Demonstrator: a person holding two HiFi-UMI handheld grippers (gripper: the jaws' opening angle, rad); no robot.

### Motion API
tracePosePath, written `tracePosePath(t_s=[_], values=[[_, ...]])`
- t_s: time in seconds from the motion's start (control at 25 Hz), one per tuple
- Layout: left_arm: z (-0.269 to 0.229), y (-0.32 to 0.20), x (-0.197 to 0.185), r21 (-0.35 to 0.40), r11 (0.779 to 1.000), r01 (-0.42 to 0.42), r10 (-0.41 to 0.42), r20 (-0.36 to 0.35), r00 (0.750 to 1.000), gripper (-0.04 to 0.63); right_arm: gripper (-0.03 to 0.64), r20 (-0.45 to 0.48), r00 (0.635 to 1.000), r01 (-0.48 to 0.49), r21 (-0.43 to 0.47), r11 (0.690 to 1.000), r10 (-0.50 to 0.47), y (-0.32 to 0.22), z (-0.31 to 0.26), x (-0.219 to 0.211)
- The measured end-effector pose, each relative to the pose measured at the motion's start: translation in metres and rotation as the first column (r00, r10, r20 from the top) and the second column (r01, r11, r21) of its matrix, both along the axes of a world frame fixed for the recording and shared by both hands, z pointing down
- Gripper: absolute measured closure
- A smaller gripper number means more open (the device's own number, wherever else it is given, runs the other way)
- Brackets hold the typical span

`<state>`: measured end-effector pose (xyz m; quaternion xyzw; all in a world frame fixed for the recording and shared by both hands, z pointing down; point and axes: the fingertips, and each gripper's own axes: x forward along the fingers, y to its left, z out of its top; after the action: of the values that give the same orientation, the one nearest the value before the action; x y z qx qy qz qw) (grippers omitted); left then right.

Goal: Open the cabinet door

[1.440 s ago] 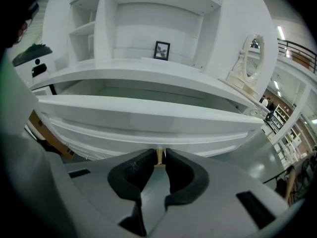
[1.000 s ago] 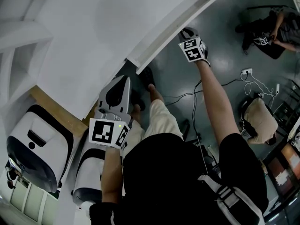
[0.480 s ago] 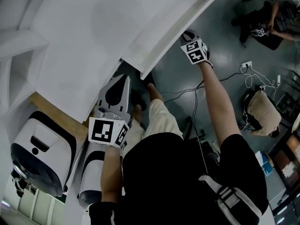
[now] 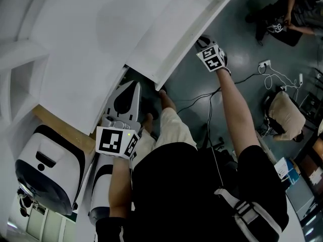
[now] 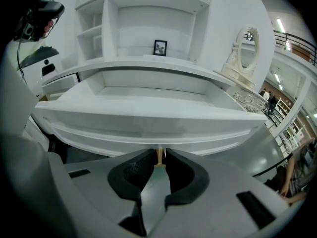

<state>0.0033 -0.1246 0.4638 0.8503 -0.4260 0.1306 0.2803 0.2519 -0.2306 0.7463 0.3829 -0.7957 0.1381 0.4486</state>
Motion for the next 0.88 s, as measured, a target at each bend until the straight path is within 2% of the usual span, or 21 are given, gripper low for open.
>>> tracePosePath(t_s=[0.88], values=[[-0.007,0.002,0.002,0.013,1.0,-0.027,0.027,0.006,1.0,0.572,0.528,-0.045,0.999,-0.029,-0.027,0.999,0.027,0.04,0.004,0.039]])
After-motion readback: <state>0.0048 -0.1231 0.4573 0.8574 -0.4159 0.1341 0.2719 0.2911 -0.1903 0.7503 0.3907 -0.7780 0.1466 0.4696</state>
